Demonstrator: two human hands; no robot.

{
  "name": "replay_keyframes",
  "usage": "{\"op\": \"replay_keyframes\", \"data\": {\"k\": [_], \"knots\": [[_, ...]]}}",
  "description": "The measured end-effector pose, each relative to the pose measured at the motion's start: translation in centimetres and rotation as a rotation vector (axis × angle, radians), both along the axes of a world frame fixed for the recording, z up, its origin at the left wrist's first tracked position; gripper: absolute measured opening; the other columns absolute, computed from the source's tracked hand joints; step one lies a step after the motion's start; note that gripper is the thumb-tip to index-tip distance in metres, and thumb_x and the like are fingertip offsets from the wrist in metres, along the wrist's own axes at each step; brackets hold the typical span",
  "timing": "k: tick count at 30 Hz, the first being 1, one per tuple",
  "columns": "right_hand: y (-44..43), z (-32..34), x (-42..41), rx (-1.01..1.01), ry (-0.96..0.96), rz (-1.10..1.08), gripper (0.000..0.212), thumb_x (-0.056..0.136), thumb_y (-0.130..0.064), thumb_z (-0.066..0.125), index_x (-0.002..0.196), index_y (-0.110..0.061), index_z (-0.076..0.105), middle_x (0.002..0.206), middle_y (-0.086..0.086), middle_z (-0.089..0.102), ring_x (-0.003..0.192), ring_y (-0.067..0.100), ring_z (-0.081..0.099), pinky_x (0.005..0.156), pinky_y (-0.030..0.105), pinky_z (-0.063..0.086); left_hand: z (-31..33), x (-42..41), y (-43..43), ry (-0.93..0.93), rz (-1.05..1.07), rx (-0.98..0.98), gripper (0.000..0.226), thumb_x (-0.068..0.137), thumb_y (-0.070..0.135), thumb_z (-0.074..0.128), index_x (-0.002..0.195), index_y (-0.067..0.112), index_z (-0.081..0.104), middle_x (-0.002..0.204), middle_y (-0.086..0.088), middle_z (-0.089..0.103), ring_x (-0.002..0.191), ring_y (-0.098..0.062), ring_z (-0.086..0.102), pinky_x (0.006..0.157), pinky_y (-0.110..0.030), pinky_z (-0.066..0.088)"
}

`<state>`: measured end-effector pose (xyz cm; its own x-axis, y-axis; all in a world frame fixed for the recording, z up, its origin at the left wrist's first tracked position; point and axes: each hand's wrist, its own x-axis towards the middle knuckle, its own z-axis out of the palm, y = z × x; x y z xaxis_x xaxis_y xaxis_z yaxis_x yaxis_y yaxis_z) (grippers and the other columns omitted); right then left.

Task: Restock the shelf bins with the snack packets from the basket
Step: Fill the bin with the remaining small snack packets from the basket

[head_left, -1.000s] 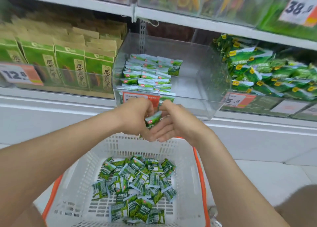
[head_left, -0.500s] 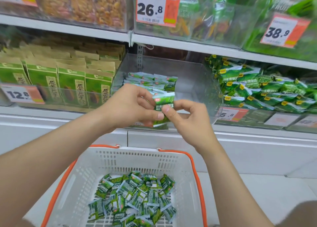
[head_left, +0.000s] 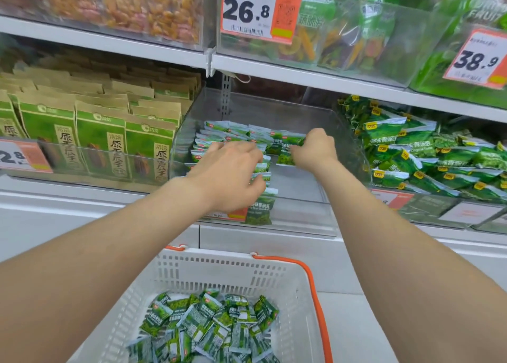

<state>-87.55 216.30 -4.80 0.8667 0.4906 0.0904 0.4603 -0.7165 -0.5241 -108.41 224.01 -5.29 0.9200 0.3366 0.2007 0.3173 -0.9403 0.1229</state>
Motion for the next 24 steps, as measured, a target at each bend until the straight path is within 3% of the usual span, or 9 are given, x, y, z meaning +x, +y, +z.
{"op": "replay_keyframes", "data": {"k": [2,5,10,13,17,19,21,22,24], "knots": [[1.3,-0.4,1.3,-0.133,-0.002,0.001,0.040,0.098,-0.022,0.066,0.129,-0.001,0.052,0.136,0.023,0.055,0.120,0.040,0.059,0.079,0.034,0.045,-0.1,0.5,0.6,0.150,0.003,-0.061,0.076,0.086,0.056,0.024,0.152,0.024,0.042,0.173,-0.005,0.018,0.159,-0.026,0.016,0.123,-0.060,0.012],[3.1,-1.2,2.8,-0.273,-0.068,0.052,0.043,0.102,-0.018,0.060,0.138,0.003,0.047,0.140,0.021,0.056,0.129,0.037,0.056,0.091,0.034,0.049,-0.5,1.3,1.0,0.308,0.020,-0.188,0.076,0.095,0.061,0.028,0.164,0.032,0.018,0.176,0.001,-0.008,0.162,-0.026,-0.008,0.124,-0.064,-0.004],[5.6,-2.3,3.8,-0.333,-0.117,0.120,0.029,0.100,-0.011,0.057,0.126,0.002,0.060,0.128,0.019,0.064,0.119,0.034,0.063,0.088,0.033,0.051,-0.8,1.8,1.7,0.363,0.024,-0.251,0.070,0.103,0.057,0.034,0.166,0.034,0.014,0.175,0.006,-0.013,0.161,-0.022,-0.015,0.124,-0.064,-0.008],[5.7,-2.8,4.5,-0.284,-0.125,0.042,0.039,0.100,-0.020,0.064,0.133,-0.001,0.055,0.134,0.020,0.059,0.123,0.036,0.060,0.095,0.037,0.054,-0.9,1.8,1.7,0.360,0.020,-0.257,0.070,0.104,0.057,0.034,0.166,0.034,0.013,0.175,0.006,-0.013,0.161,-0.022,-0.016,0.124,-0.064,-0.008],[5.5,-3.2,4.6,-0.211,-0.102,0.022,0.035,0.098,-0.034,0.068,0.117,-0.006,0.059,0.114,0.017,0.064,0.099,0.033,0.067,0.078,0.031,0.053,-1.1,1.6,1.6,0.317,0.013,-0.219,0.072,0.097,0.062,0.027,0.163,0.031,0.025,0.176,0.001,-0.002,0.162,-0.023,-0.004,0.124,-0.064,-0.002],[5.7,-3.5,4.4,-0.271,-0.099,0.141,0.026,0.098,-0.028,0.062,0.110,-0.004,0.061,0.102,0.014,0.064,0.089,0.032,0.061,0.063,0.023,0.043,-1.3,1.5,1.3,0.254,0.008,-0.152,0.080,0.086,0.063,0.017,0.153,0.026,0.042,0.170,-0.006,0.023,0.157,-0.025,0.019,0.122,-0.061,0.012],[5.5,-3.6,4.1,-0.309,-0.070,0.244,0.013,0.095,-0.017,0.054,0.096,-0.006,0.060,0.094,0.014,0.058,0.084,0.030,0.053,0.051,0.023,0.031,-1.4,1.1,0.9,0.170,0.005,-0.017,0.081,0.083,0.061,0.008,0.138,0.023,0.056,0.147,-0.006,0.050,0.136,-0.028,0.046,0.111,-0.050,0.032],[5.2,-3.6,3.9,-0.336,-0.062,0.276,0.010,0.093,-0.012,0.051,0.086,-0.007,0.057,0.090,0.013,0.056,0.084,0.030,0.051,0.051,0.023,0.031,-1.4,0.9,0.7,0.130,0.004,0.046,0.079,0.085,0.059,0.007,0.131,0.022,0.059,0.135,-0.004,0.056,0.125,-0.028,0.053,0.104,-0.046,0.037],[4.5,-3.1,3.5,-0.374,-0.042,0.332,0.015,0.091,-0.006,0.048,0.085,-0.006,0.062,0.092,0.013,0.060,0.090,0.031,0.056,0.062,0.027,0.046,-1.2,0.6,0.2,0.065,0.009,0.119,0.067,0.094,0.057,0.014,0.124,0.021,0.062,0.122,-0.002,0.061,0.115,-0.028,0.058,0.097,-0.043,0.040]]}}
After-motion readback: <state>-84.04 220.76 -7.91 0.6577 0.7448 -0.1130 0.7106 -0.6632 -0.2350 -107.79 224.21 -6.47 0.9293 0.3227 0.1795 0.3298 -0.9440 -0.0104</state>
